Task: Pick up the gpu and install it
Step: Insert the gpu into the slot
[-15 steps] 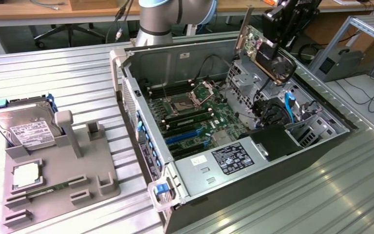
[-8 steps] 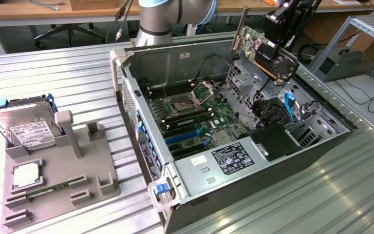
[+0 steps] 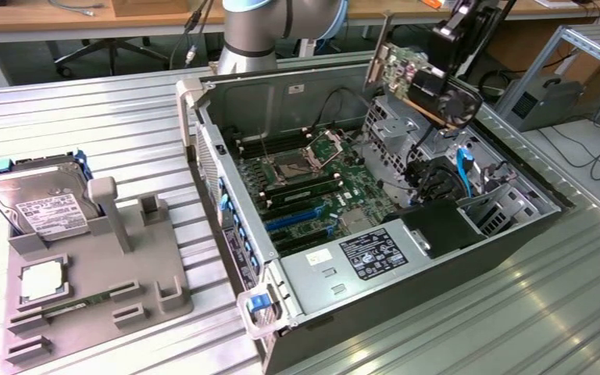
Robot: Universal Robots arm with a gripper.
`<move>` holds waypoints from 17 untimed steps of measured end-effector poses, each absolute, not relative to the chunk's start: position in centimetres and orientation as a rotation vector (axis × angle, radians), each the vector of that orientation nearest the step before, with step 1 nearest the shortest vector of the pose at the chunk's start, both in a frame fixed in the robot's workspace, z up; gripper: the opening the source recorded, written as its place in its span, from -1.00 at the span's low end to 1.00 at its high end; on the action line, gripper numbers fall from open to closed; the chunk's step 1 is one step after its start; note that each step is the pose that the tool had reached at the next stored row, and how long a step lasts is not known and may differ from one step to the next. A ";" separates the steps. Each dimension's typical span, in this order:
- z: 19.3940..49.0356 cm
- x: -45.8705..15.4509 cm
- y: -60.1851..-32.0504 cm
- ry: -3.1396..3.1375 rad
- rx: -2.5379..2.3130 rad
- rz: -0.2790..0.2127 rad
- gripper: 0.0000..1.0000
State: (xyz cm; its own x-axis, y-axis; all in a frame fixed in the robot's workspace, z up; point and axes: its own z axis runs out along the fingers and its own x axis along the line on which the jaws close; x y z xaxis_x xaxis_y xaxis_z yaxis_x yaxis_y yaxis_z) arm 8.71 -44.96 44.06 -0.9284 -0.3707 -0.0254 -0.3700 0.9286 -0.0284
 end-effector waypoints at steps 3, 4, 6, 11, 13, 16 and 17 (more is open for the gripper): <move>44.1 8.7 -45.0 3.037 -0.671 -0.035 -0.46; 44.1 8.7 -45.0 3.027 -0.715 -0.035 -0.46; 44.1 8.7 -45.0 3.013 -0.769 -0.035 -0.46; 44.1 8.7 -45.0 2.966 -0.931 -0.033 -0.46; 44.1 8.7 -45.0 2.947 -0.989 -0.032 -0.46; 44.0 8.7 -45.0 2.909 -1.094 -0.031 -0.46; 44.0 8.7 -45.0 2.898 -1.123 -0.030 -0.46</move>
